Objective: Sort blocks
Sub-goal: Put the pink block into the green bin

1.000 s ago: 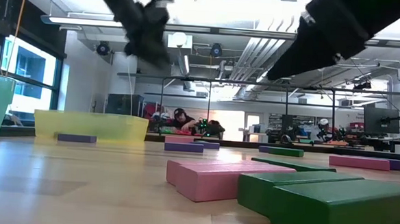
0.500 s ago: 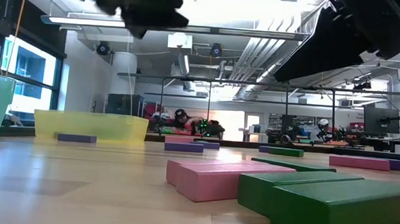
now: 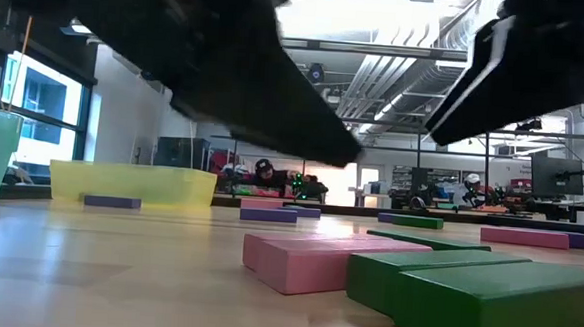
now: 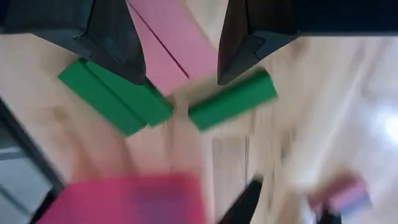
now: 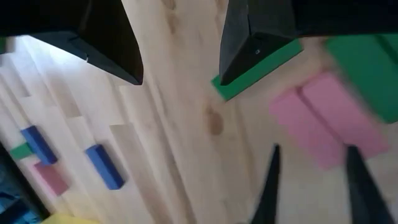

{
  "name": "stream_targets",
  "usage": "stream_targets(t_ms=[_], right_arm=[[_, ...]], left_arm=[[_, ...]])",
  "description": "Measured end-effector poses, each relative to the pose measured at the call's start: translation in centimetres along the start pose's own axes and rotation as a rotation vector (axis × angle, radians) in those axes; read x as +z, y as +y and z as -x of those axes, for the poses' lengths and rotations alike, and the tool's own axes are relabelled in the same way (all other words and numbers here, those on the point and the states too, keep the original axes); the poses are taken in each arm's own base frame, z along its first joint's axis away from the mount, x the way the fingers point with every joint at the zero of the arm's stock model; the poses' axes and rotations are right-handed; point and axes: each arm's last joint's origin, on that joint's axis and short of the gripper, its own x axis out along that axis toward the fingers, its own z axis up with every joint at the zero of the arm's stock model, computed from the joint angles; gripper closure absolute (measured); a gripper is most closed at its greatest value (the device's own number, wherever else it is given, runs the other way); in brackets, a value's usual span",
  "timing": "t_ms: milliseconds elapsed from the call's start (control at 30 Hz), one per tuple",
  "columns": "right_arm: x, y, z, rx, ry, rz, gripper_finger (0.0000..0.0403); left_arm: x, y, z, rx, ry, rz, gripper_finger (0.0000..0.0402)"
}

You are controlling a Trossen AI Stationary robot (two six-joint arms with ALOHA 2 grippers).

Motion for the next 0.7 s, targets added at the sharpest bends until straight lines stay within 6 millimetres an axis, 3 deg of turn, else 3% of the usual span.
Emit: stream_targets(t_ms=[167, 300, 700], right_arm=[[-0.6, 0.7, 0.9, 0.029, 0.001, 0.049, 0.0206], [-1.0, 1.0, 1.5, 0.024, -0.009, 0.072, 0.0206], [-2.0, 1.8, 2.8, 0.042, -0.023, 0.101, 0.0206]], left_arm=[[-0.2, 0.2, -1.3, 0.086, 0.204, 0.149, 0.0213], [-0.4, 0.9, -1.4, 0.136, 0.251, 0.237, 0.0213], [0.5, 3.2, 1.2, 0.348, 0.320, 0.313, 0.0213]])
